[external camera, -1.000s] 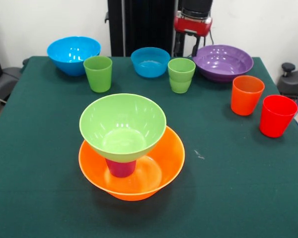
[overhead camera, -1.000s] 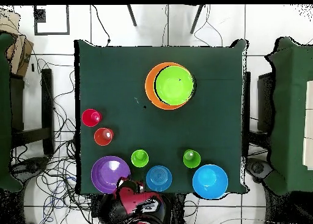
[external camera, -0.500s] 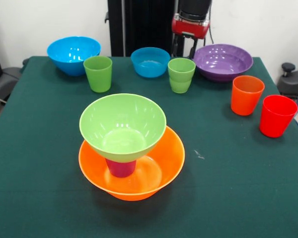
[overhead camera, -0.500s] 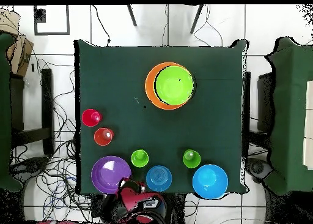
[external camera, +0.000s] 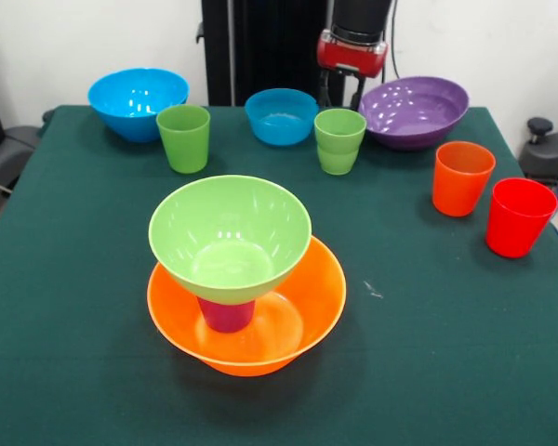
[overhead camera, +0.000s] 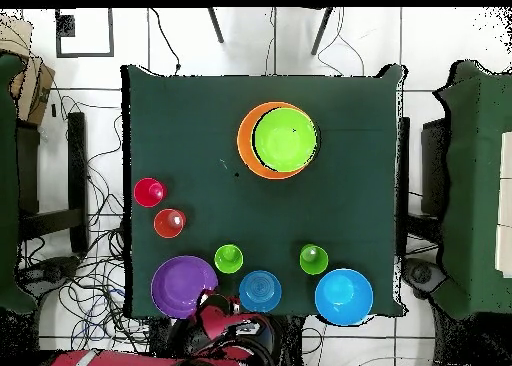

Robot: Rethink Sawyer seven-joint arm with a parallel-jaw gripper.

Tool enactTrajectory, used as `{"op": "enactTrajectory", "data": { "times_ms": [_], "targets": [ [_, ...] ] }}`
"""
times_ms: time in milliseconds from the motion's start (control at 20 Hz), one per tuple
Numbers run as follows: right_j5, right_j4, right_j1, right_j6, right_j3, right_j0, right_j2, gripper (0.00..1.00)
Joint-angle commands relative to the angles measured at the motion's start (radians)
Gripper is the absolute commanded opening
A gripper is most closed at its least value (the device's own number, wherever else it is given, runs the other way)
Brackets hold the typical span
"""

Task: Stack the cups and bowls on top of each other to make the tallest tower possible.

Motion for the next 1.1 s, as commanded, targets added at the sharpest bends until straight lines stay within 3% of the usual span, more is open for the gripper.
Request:
{"op": "enactTrajectory", "data": {
  "times_ms": [50, 850, 1100],
  "targets": [
    [-0.075, 0.007, 0.044, 0.097, -0.165, -0.018, 0.079, 1.00],
    [0.097, -0.030, -0.141, 0.068, -0.086, -0.088, 0.153, 1.00],
    [0.088, -0.042, -0.139, 0.061, -0.088, -0.108, 0.169, 1.00]
  ]
}}
